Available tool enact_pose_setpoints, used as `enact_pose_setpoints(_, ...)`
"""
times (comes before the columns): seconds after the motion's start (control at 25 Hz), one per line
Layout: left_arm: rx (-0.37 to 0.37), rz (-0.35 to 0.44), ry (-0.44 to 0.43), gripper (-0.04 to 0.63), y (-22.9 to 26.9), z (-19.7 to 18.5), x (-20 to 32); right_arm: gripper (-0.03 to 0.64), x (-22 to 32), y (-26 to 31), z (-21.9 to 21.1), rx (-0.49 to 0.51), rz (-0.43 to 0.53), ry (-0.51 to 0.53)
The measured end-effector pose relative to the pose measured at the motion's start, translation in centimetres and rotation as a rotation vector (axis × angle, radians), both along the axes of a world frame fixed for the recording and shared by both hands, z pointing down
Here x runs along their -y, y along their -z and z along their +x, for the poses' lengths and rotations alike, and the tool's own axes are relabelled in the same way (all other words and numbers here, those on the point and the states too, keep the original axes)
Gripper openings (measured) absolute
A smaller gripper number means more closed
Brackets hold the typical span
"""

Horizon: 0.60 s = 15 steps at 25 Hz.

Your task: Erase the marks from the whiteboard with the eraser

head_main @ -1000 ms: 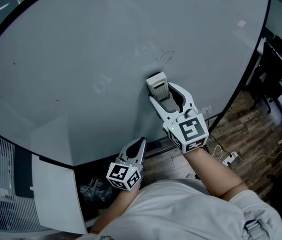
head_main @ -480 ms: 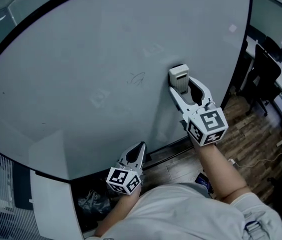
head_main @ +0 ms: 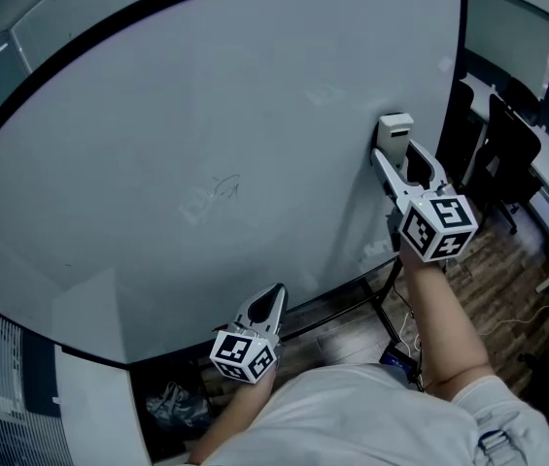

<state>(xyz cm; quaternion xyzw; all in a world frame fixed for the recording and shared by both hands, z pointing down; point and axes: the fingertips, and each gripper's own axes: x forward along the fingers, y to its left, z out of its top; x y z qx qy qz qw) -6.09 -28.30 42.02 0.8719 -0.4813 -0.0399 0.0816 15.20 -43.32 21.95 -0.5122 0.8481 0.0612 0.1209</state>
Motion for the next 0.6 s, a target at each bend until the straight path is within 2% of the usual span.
enact_pose_setpoints(0.28,-0.010,-0.012,0.019,0.008,-0.9,-0.4,-0.1,0.245,-0.3,0.7,-0.6,0.021,0.004,0.004)
enact_pose_setpoints(0.6,-0.011,-0.007,0.036,0.008,-0.7,-3.4,-1.6,0.245,-3.7,2.8,-7.3,-0.012,0.077,0.046)
